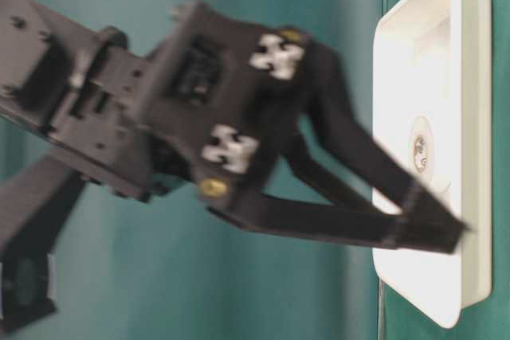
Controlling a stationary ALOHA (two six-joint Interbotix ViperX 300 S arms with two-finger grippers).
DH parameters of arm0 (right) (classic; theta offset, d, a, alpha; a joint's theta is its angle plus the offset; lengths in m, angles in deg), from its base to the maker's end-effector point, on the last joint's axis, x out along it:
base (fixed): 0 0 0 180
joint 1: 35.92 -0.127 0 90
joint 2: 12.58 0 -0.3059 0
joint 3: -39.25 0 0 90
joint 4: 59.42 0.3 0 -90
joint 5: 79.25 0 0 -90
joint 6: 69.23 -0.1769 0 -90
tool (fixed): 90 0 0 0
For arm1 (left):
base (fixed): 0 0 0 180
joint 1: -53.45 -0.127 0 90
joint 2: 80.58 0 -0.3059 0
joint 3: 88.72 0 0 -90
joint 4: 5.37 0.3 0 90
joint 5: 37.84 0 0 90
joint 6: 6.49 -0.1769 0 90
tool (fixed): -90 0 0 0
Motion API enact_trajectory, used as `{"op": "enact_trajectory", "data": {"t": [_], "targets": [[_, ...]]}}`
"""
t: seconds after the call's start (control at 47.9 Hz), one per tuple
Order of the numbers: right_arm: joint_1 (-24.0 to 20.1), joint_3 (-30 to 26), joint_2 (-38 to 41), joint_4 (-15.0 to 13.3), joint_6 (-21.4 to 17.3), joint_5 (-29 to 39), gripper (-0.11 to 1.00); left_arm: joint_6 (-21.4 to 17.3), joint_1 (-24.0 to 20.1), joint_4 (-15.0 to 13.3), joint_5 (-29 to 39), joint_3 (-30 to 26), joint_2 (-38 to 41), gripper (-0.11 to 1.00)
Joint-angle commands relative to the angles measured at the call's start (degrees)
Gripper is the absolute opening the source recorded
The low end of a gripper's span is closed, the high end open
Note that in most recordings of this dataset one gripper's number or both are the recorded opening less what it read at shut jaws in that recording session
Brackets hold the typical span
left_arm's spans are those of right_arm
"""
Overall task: Pick up the tape from a random location and place it into the white case.
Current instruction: 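Lower the right gripper fingers into the red roll's hole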
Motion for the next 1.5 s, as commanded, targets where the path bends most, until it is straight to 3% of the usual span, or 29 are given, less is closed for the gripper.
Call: {"op": "enact_trajectory", "data": {"t": [0.0, 0.188, 0.688, 1.252, 1.356, 1.481], "targets": [[-0.7, -1.2, -0.1, -0.1, -0.3, -0.4, 0.90, 0.1, 0.1, -0.1, -0.2, -0.6, 0.4, 0.96], [-0.7, -1.1, 2.9, -0.3, -1.0, -1.3, 0.90, 0.1, 0.1, -0.1, -0.2, -0.6, 0.4, 0.96], [-0.3, -0.8, 9.8, -4.2, -4.9, -5.5, 0.90, 0.2, 0.1, -0.1, -0.3, -0.6, 0.4, 0.96], [0.4, -0.4, 14.4, -4.5, -6.7, -8.2, 0.89, 0.2, 0.1, -0.1, -0.2, -0.6, 0.4, 0.96], [0.4, -0.4, 14.4, -5.7, -6.7, -8.2, 0.80, 0.2, 0.1, -0.1, -0.2, -0.6, 0.4, 0.96], [0.4, -0.4, 14.3, -6.1, -6.7, -8.3, 0.54, 0.2, 0.1, -0.1, 0.0, -0.6, 0.4, 0.96]]}}
